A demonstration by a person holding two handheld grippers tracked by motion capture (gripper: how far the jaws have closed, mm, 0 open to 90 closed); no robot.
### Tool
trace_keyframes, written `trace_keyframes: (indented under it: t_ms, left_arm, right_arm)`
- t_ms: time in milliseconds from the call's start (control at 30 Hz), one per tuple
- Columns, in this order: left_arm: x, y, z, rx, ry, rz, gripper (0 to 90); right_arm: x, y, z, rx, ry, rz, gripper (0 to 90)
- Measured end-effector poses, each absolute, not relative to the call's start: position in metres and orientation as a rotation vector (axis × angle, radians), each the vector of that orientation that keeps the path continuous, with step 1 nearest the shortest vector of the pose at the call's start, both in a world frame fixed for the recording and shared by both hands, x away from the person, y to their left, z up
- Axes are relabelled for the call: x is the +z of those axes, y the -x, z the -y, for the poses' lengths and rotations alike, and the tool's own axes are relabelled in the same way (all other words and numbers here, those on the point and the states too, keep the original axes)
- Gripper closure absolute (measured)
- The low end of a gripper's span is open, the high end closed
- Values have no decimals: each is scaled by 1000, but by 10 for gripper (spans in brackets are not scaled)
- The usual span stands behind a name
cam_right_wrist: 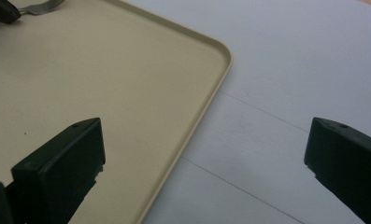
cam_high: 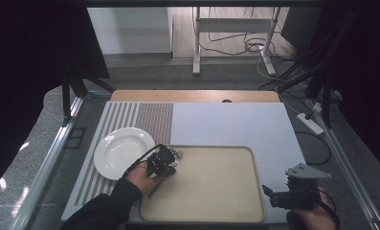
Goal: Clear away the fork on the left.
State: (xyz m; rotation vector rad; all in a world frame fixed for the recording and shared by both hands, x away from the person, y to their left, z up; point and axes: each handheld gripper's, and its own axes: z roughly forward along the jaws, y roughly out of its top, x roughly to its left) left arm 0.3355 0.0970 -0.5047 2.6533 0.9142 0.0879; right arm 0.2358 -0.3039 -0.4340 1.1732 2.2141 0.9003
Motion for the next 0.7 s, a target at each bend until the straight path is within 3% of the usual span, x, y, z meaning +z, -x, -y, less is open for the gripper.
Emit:
trace_keyframes:
  t_ms: [700]
  left_arm:
    - [-507, -350, -135, 66, -2578, -1066, 860]
  right_arm:
    - [-434, -235, 303, 898, -1167, -2218, 0]
